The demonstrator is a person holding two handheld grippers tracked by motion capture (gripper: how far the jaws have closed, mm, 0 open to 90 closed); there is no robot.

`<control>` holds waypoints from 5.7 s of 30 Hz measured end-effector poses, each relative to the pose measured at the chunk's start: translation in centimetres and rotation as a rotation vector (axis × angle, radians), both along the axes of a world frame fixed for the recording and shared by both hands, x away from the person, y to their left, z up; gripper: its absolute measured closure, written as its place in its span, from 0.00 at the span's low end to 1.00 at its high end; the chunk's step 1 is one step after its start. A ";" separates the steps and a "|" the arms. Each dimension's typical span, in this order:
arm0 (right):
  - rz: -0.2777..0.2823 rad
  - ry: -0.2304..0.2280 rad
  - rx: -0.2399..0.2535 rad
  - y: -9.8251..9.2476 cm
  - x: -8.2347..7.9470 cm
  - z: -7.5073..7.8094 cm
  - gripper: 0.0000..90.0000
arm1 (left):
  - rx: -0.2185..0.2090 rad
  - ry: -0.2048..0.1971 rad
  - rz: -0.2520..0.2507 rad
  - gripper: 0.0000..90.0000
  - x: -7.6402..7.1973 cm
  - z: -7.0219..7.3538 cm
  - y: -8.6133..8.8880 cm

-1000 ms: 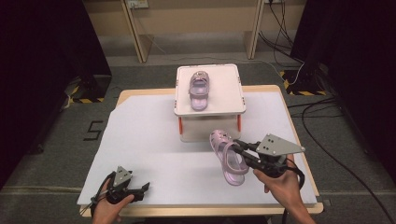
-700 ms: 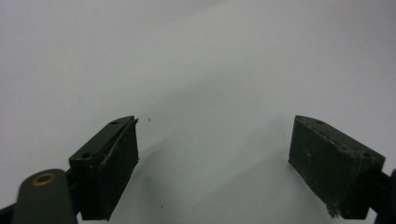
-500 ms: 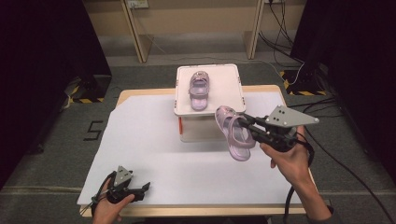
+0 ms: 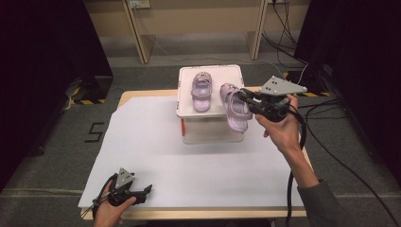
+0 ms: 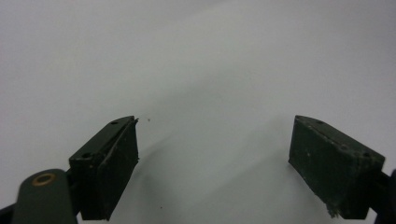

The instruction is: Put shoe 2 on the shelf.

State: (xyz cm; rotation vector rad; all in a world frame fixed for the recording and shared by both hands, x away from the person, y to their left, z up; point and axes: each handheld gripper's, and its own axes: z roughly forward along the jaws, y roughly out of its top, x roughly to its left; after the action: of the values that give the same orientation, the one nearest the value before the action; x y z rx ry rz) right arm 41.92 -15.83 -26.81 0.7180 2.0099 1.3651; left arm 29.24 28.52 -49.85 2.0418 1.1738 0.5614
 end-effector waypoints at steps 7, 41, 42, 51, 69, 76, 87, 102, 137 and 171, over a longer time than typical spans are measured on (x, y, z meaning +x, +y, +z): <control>-0.043 -0.006 -0.025 0.9 3.3 -0.1 0.92 | 0.000 -0.002 -0.002 0.17 0.0 0.0 0.0; -0.170 -0.014 -0.217 6.0 11.6 -3.4 0.91 | -0.007 -0.007 -0.013 0.17 -0.1 0.1 -0.1; -0.166 -0.018 -0.225 6.1 11.6 -3.4 0.91 | -0.007 -0.007 -0.013 0.17 -0.1 0.1 0.0; -0.132 -0.017 -0.237 6.3 11.4 -3.8 0.83 | -0.007 -0.007 -0.012 0.17 -0.1 0.2 0.0; -0.108 0.041 0.023 2.5 7.0 -2.8 0.54 | -0.004 -0.008 -0.008 0.17 -0.1 0.1 -0.1; -0.073 0.049 0.067 1.1 4.9 -4.0 0.53 | 0.001 -0.003 -0.004 0.17 -0.3 0.1 0.0; -0.005 0.057 0.123 0.6 1.4 -5.5 0.51 | 0.001 -0.003 0.003 0.17 -0.4 0.0 0.1; 0.032 0.126 0.164 0.0 -1.8 -9.7 0.45 | -0.003 -0.003 0.000 0.17 -0.4 0.0 0.1; 0.056 0.289 0.121 -0.2 -5.5 -17.0 0.29 | 0.001 -0.015 0.005 0.17 -0.7 0.2 0.3; 0.049 0.428 -0.001 -3.0 -9.7 -20.8 0.22 | 0.000 -0.010 0.001 0.17 -0.7 0.1 0.2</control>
State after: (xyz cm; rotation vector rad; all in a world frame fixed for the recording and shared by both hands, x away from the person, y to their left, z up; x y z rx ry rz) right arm 32.25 -18.84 -47.60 1.0363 2.3679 1.3202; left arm 28.59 28.69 -49.77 2.0363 1.1695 0.5719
